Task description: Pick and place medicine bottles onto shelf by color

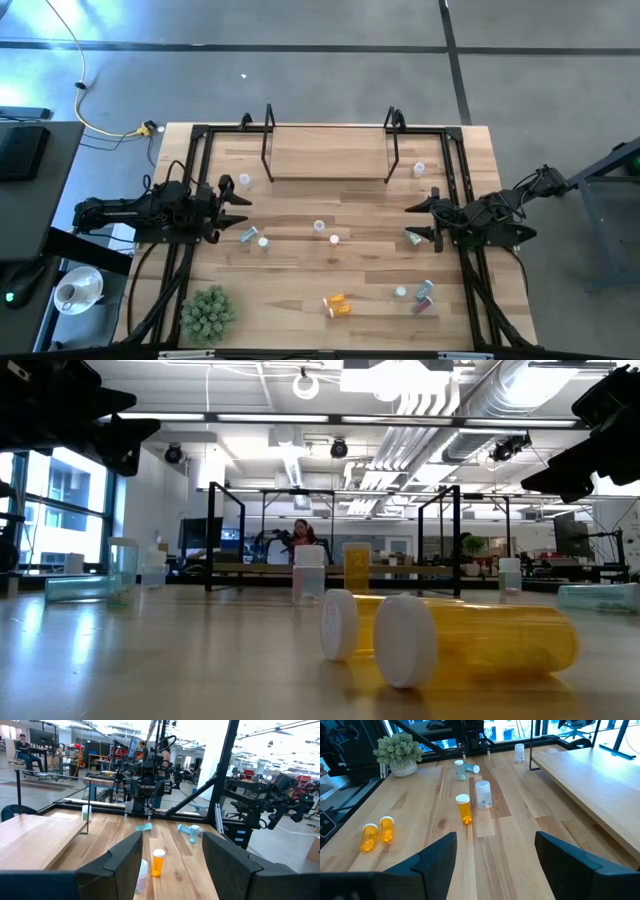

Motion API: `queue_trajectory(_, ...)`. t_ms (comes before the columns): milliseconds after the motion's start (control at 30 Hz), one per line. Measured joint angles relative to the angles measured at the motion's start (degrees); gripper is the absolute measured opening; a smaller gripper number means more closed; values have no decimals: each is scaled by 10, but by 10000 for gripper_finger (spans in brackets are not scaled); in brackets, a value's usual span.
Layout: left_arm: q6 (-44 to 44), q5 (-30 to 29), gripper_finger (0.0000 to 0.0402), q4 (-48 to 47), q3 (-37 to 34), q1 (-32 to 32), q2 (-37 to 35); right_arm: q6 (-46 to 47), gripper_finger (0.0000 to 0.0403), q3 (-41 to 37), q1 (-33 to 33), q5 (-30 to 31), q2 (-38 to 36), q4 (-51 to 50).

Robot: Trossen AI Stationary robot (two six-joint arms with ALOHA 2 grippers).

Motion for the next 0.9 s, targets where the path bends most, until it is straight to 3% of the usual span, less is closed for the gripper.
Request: queue_trajectory(900, 0, -11, 197, 0, 0, 0, 0, 0, 259, 0, 0, 0, 0, 0)
